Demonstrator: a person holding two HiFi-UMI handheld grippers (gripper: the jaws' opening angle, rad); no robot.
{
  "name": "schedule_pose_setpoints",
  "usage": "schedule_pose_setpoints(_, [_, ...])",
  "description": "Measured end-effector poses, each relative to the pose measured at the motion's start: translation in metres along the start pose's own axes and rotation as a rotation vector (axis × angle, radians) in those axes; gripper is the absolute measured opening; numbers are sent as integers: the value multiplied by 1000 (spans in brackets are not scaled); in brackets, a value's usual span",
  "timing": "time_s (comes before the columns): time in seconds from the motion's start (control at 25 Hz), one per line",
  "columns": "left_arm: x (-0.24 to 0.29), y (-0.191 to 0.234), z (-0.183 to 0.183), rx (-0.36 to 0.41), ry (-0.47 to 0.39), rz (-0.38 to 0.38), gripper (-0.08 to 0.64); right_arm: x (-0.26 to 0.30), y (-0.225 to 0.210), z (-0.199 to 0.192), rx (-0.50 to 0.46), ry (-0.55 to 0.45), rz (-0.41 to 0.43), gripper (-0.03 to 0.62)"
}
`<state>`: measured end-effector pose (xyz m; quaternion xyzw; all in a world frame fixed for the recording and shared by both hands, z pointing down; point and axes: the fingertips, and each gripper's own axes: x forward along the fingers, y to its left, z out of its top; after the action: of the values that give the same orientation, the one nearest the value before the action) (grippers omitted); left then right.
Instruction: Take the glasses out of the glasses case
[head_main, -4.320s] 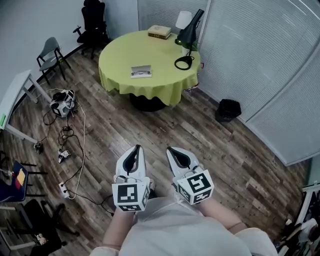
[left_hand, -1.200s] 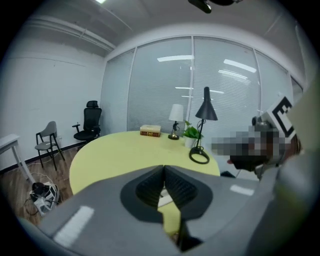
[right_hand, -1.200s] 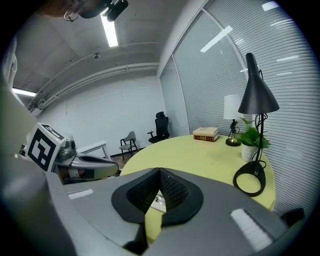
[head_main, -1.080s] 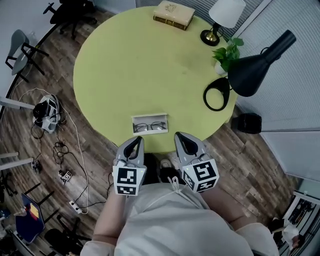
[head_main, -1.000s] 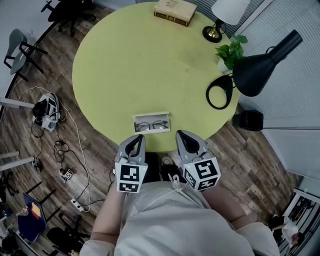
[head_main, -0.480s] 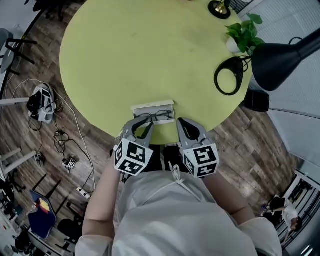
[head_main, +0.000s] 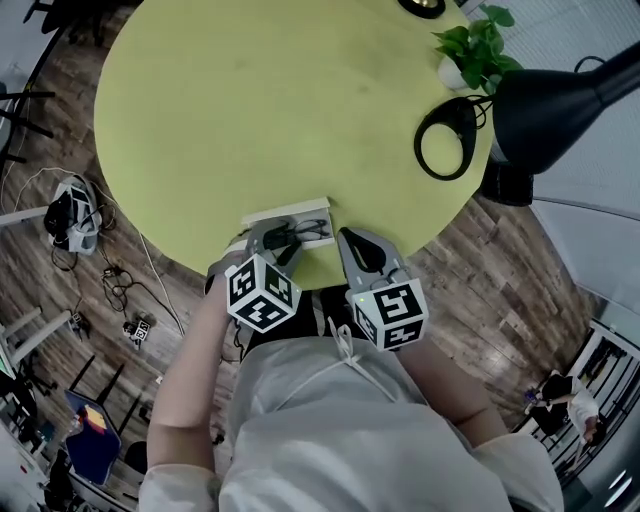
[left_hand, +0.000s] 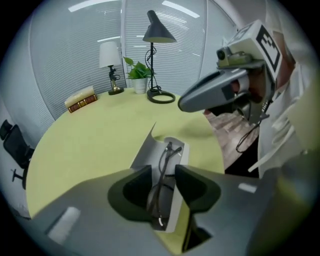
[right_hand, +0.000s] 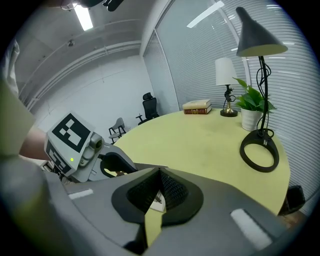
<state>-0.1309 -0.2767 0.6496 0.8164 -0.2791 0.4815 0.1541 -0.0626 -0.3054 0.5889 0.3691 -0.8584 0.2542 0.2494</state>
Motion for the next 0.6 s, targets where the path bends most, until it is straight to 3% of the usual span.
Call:
schedule_pose_setpoints(0.12, [7, 2, 0, 46, 35, -10, 96, -1, -5, 6, 0, -8, -3, -1])
schedule_pose_setpoints(0.28, [11, -1, -4, 92, 61, -35, 94, -3, -5, 6, 2, -6, -7, -2])
schedule_pose_setpoints(0.44, [15, 0, -7, 181, 69, -13, 34, -3, -6, 2, 21, 4, -15, -1])
schedule_pose_setpoints(0.6, [18, -1, -7, 250, 80, -18, 20, -5, -6, 4, 20, 3, -15, 0])
